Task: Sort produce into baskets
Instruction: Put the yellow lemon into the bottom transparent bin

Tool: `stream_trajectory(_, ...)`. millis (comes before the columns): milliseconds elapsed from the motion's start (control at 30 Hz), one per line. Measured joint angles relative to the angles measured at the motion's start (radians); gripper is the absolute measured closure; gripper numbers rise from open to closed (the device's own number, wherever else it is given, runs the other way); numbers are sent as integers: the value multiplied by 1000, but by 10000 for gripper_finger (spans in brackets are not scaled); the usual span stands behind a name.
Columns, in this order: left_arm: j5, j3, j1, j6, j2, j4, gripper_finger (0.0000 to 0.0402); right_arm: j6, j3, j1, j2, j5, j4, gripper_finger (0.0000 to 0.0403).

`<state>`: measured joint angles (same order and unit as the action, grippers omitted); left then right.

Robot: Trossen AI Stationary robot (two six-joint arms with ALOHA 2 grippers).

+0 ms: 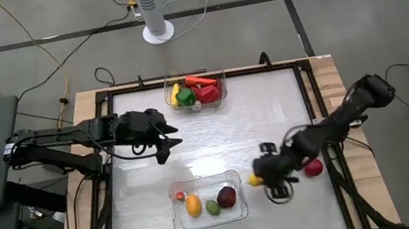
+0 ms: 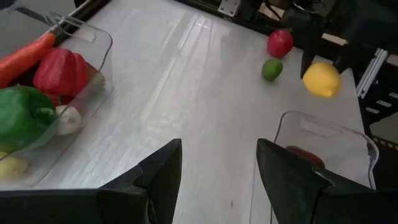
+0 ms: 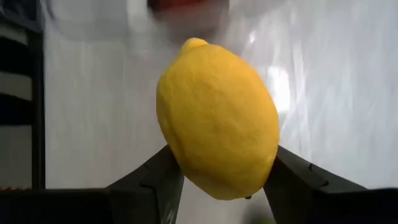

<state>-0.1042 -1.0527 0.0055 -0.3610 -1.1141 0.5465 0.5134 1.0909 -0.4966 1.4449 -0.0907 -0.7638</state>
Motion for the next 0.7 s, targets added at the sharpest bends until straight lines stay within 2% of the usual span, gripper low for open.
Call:
stream_trajectory(133,-1,0,0,-2,0,-21,208,-179,96,91,46,24,39,193)
stream_trajectory(333,3,0,0,-27,0,-23,208,-355,273,141,169,40,49,191)
stream_trajectory(500,14,0,0,-29,0,-18,208,-378,393,155,282,50,32,175)
stream_trajectory(700,18,0,0,-16,0,-2,208,-350,480,202,351,160,-55,134)
